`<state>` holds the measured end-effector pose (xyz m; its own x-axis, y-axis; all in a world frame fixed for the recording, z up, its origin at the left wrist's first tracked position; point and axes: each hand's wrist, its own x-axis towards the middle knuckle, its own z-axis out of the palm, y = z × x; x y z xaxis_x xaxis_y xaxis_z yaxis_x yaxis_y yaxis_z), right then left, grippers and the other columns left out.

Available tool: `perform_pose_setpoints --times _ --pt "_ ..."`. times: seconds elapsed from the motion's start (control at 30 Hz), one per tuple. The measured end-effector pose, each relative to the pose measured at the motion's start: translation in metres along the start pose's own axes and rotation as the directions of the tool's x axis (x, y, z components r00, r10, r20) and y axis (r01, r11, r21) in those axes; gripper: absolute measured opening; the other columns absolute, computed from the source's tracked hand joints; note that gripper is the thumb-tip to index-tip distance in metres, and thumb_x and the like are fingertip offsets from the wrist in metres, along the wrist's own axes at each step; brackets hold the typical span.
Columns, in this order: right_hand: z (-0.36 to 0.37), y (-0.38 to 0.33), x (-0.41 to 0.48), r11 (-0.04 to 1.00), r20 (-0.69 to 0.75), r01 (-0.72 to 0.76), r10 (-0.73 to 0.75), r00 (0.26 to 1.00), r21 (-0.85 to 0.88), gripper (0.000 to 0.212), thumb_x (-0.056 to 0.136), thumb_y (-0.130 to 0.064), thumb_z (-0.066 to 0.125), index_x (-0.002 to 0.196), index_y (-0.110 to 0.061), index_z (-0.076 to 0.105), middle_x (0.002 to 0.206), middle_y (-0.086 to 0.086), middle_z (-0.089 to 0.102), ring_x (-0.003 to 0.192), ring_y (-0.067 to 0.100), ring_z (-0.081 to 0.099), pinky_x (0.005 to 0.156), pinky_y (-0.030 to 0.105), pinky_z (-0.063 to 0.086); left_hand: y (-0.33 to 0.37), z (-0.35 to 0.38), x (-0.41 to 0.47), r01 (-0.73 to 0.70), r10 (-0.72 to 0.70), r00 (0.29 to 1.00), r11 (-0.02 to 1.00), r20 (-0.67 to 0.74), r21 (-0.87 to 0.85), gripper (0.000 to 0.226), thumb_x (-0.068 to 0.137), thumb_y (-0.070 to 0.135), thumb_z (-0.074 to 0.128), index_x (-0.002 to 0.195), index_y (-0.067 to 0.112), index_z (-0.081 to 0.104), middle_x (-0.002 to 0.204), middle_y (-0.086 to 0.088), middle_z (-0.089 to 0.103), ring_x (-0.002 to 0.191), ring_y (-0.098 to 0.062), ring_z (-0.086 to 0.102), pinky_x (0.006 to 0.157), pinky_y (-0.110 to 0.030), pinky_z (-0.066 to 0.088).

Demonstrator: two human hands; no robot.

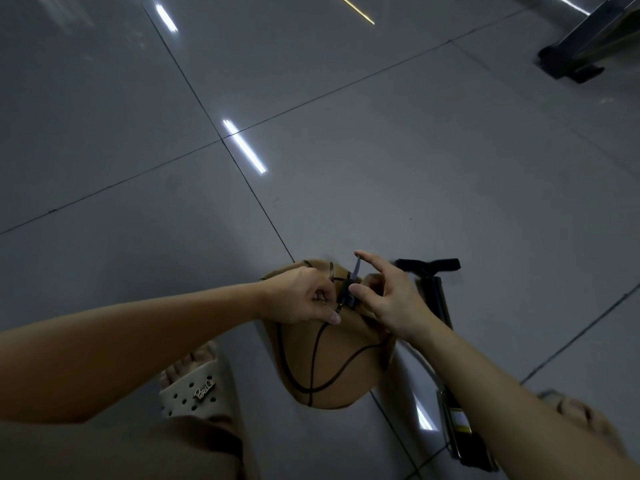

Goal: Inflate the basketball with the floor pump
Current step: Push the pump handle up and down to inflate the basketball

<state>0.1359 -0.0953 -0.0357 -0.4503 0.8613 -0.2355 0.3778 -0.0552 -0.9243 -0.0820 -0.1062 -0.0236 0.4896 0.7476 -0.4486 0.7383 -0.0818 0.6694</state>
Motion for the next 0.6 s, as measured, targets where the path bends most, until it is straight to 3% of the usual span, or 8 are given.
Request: perform_pose_setpoints --times 0.1,0.2,0.27,0.47,0.6 --pt "-0.003 0.000 0.000 1.000 0.027 -0.016 0.015 1.000 0.020 0.062 0.097 -0.014 0.064 0.152 -0.025 0.039 0.069 0.000 0.059 0.058 0.002 0.051 0.059 0.016 0.041 0.001 0.002 0.001 0.005 -0.005 1.000 1.000 -0.013 0.011 0.025 0.088 0.045 0.077 0.089 0.022 0.069 0.076 0.003 0.064 0.068 -0.009 0.057 0.063 -0.034 0.047" --pt "-0.006 0.001 -0.001 0.997 0.039 -0.038 0.036 0.999 0.061 0.062 0.098 -0.013 0.064 0.152 -0.026 0.039 0.071 0.000 0.060 0.060 0.003 0.053 0.060 0.017 0.043 0.003 0.008 0.002 0.014 -0.012 0.999 0.999 -0.037 0.035 0.022 0.088 0.045 0.077 0.091 0.025 0.067 0.072 0.012 0.059 0.065 0.005 0.056 0.056 -0.013 0.036" --pt "-0.006 0.003 -0.001 0.997 0.019 -0.038 0.037 0.999 0.070 0.061 0.098 -0.013 0.064 0.152 -0.025 0.039 0.072 0.002 0.060 0.065 0.007 0.056 0.065 0.020 0.047 0.003 0.010 0.002 0.019 -0.018 0.999 0.999 -0.037 0.037 0.022 0.088 0.043 0.078 0.094 0.025 0.068 0.073 0.015 0.058 0.066 0.012 0.055 0.056 -0.009 0.035" --pt "-0.007 0.004 -0.001 0.998 0.019 -0.030 0.029 0.999 0.057 0.061 0.097 -0.015 0.065 0.151 -0.027 0.040 0.076 0.010 0.064 0.069 0.014 0.059 0.071 0.027 0.051 0.003 0.009 0.002 0.021 -0.020 0.999 1.000 -0.040 0.018 0.023 0.088 0.044 0.078 0.095 0.024 0.070 0.074 0.015 0.059 0.067 0.012 0.055 0.057 -0.009 0.037" --pt "-0.008 0.003 -0.001 0.998 0.052 -0.039 0.036 0.998 0.054 0.061 0.097 -0.013 0.065 0.151 -0.025 0.039 0.072 0.004 0.062 0.067 0.011 0.059 0.067 0.022 0.049 0.004 0.008 0.004 0.011 -0.010 0.999 1.000 -0.044 0.027 0.021 0.088 0.044 0.077 0.089 0.026 0.067 0.073 0.010 0.060 0.064 0.004 0.055 0.056 -0.012 0.037"
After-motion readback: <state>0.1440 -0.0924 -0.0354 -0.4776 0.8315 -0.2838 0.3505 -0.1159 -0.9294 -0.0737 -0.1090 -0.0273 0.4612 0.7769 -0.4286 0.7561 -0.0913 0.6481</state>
